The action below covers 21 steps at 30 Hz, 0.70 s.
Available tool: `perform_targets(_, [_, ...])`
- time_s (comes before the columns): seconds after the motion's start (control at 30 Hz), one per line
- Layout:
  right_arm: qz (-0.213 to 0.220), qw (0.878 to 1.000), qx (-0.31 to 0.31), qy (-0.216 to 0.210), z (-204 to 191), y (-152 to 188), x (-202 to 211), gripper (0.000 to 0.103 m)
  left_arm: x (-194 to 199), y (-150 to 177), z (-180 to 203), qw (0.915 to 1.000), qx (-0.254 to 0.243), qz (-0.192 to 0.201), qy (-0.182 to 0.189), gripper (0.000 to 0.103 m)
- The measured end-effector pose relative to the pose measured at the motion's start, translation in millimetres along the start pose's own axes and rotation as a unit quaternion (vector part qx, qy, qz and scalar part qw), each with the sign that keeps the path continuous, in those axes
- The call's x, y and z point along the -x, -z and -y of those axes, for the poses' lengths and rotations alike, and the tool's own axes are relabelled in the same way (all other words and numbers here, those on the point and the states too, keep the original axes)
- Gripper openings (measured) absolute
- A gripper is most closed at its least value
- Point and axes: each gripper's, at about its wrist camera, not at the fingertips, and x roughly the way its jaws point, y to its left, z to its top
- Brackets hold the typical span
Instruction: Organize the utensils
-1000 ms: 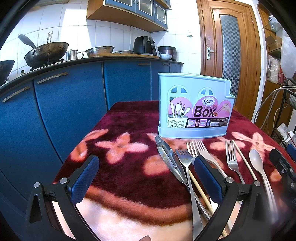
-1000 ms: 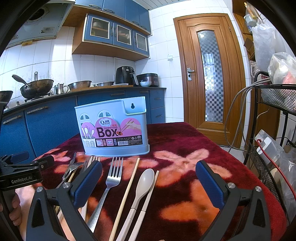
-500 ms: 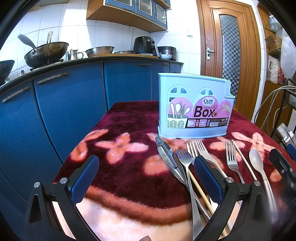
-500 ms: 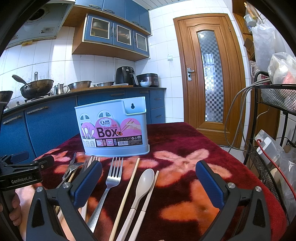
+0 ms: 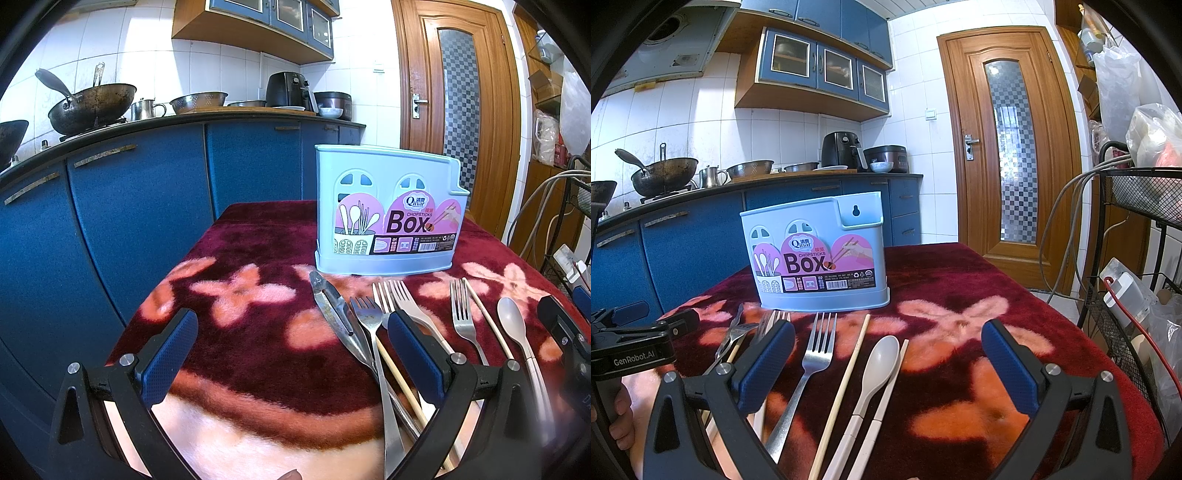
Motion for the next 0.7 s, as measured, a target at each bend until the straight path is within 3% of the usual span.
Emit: perform_targets(0.7, [-0.006,1.0,0.0,0.0,0.4,0.1,-3.1,0.103,-0.2,1.7,0.9,1.0,0.0,-0.001,-0.001,0.103])
